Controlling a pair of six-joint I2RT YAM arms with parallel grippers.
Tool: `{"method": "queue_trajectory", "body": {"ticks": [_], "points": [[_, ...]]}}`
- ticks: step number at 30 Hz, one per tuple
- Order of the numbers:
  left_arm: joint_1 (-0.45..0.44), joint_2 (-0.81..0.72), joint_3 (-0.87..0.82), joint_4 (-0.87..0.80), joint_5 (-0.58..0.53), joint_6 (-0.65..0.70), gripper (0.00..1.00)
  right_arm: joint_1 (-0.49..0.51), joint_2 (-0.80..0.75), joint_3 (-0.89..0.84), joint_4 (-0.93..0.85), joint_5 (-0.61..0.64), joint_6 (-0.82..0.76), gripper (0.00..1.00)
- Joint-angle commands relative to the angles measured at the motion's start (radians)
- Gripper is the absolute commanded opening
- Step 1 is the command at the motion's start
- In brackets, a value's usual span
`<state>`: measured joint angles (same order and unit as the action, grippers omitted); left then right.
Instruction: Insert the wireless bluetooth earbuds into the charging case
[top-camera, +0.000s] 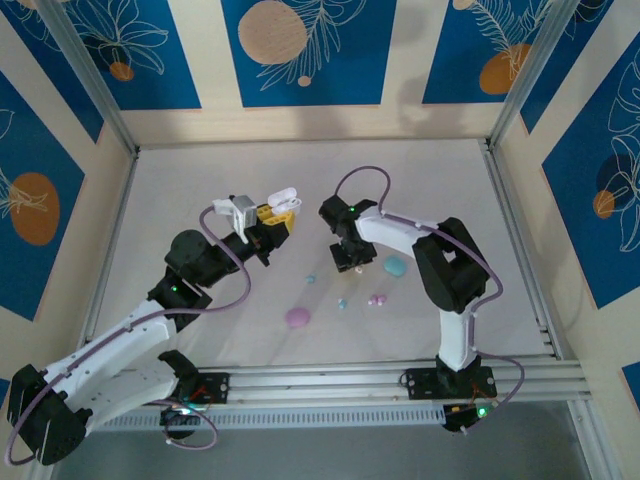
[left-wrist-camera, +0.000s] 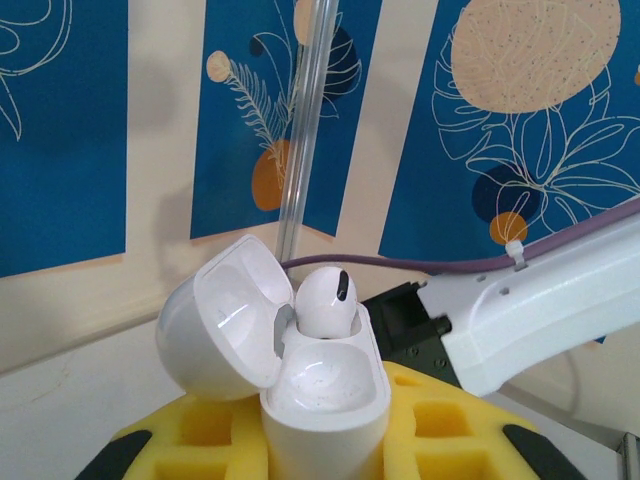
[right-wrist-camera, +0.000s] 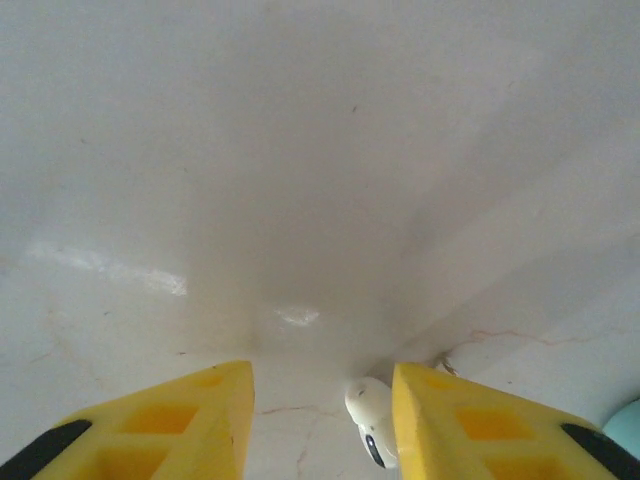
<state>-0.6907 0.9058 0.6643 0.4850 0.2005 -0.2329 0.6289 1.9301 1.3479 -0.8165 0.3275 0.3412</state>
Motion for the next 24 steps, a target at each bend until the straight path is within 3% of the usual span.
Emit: {"method": "queue_trajectory", "body": {"ticks": [1, 6, 9, 17, 24], "points": [[-0.008, -0.013, -0.011, 0.030, -0.012, 0.004, 0.13, -0.069, -0.067, -0.002, 0.034, -0.159, -0.045, 0.44], [-0.009, 0.011, 0.006, 0.038, -0.007, 0.013, 0.14, -0.145, -0.024, 0.025, 0.060, -0.375, -0.074, 0.46], [-0.009, 0.021, 0.015, 0.047, -0.005, 0.009, 0.14, -0.162, 0.023, 0.047, 0.040, -0.434, -0.085, 0.47], [-0.007, 0.030, 0.016, 0.032, 0.000, -0.007, 0.14, -0.182, 0.063, 0.023, 0.022, -0.420, -0.069, 0.47], [-0.008, 0.043, 0.021, 0.038, -0.001, -0.007, 0.14, -0.194, 0.031, -0.016, -0.004, -0.322, -0.081, 0.48]]}}
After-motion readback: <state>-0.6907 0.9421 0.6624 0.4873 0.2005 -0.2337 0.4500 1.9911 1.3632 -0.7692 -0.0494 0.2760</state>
